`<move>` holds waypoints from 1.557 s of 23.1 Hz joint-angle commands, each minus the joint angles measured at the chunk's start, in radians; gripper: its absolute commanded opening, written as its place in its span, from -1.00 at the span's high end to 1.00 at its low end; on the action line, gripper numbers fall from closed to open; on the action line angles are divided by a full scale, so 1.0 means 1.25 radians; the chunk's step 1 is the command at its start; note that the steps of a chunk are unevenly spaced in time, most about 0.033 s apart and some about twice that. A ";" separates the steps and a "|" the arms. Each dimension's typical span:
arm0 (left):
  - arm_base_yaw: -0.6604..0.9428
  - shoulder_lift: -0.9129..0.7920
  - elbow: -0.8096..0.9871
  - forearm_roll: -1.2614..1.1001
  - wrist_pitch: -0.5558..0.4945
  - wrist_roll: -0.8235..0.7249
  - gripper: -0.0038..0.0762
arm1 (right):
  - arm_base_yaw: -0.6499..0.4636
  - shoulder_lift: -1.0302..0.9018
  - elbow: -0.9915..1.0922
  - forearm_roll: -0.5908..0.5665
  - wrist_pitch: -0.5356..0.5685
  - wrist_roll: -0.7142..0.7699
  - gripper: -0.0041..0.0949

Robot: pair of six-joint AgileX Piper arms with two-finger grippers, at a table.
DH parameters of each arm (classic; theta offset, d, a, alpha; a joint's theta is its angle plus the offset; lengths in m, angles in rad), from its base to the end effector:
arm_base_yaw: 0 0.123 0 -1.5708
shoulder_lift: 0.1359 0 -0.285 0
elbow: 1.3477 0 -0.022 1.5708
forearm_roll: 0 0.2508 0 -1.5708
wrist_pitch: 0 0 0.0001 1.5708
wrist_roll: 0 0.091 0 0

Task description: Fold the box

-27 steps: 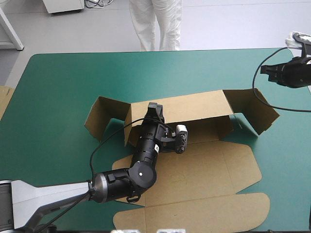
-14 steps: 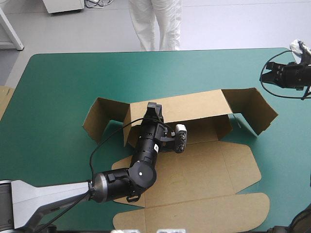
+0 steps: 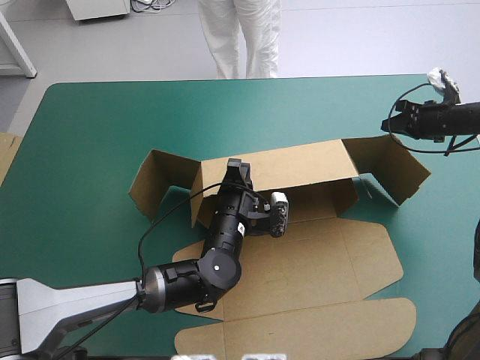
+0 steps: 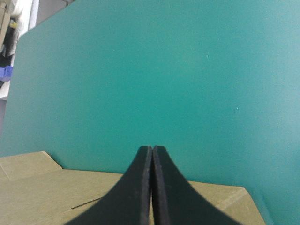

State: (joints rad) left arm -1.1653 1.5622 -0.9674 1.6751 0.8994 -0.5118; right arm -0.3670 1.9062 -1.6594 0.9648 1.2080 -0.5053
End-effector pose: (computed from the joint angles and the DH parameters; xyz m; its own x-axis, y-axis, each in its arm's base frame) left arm 0.1910 -0.2652 0.2820 0.2246 0.9734 -0.0445 0.2352 -0.0098 0.9719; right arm 0.4028 -0.0799 0.3058 -0.8465 0.3035 -0.4374 -0.0954 0.7219 0.6854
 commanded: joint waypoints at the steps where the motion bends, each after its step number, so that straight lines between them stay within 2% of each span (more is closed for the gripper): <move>1: -0.002 -0.023 -0.017 0.009 0.011 -0.008 0.93 | 0.022 -0.044 -0.023 0.009 0.033 0.009 0.96; 5: 0.014 0.006 -0.017 0.062 0.001 -0.005 0.93 | 0.027 -0.092 -0.009 -0.062 0.033 0.043 0.96; 10: 0.048 0.028 -0.017 0.062 -0.010 -0.008 0.93 | 0.023 -0.147 0.068 -0.056 0.033 0.040 0.96; 15: 0.048 0.031 -0.017 0.062 -0.013 -0.008 0.93 | 0.025 -0.215 0.204 -0.043 0.033 -0.036 0.96; 23: 0.048 0.031 -0.017 0.061 -0.017 -0.010 0.93 | 0.025 -0.298 0.308 -0.036 0.033 -0.057 0.95; 32: 0.048 0.031 -0.017 0.061 -0.016 -0.010 0.93 | 0.025 -0.424 0.422 -0.036 -0.041 -0.061 0.94; 36: 0.048 0.031 -0.017 0.061 -0.016 -0.010 0.93 | 0.031 -0.449 0.455 -0.048 -0.046 -0.077 0.94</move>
State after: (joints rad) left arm -1.1043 1.6252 -0.9714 1.7645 0.8833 -0.5158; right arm -0.3287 1.3908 -1.0839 0.8580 1.1518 -0.5727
